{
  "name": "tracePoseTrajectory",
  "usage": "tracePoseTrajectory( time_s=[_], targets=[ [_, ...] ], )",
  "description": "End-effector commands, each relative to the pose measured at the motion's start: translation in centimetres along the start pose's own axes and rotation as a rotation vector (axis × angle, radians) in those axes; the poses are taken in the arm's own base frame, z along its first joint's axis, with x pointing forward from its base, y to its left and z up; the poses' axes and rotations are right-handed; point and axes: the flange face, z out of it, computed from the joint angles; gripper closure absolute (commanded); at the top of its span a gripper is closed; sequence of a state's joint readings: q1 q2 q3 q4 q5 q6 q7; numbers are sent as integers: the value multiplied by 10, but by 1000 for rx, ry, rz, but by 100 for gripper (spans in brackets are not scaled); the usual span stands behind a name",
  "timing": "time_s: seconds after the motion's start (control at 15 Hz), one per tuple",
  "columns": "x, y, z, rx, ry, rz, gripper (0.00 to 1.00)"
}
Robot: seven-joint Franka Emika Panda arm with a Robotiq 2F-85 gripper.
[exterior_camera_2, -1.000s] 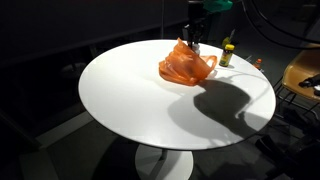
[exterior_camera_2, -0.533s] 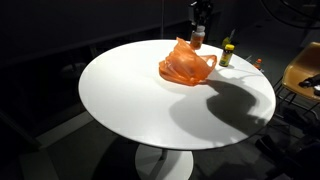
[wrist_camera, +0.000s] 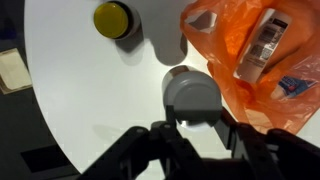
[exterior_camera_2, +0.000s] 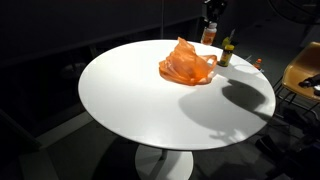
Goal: Remove the white bottle from the plastic bag
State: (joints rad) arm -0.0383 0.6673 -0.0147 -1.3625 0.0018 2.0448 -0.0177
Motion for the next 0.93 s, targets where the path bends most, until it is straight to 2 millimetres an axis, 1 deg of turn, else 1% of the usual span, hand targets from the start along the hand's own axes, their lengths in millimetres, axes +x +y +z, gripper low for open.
tracePoseTrajectory(
  time_s=[0.0, 0.4, 0.73, 0.8, 0.87],
  targets=[
    [5, 12, 17, 12, -17, 31, 82],
    [0, 22, 62, 17, -73, 42, 82],
    [-4, 26, 83, 18, -103, 47, 82],
    [-5, 26, 85, 15, -107, 45, 74],
    [-5, 25, 85, 13, -105, 41, 48]
  ],
)
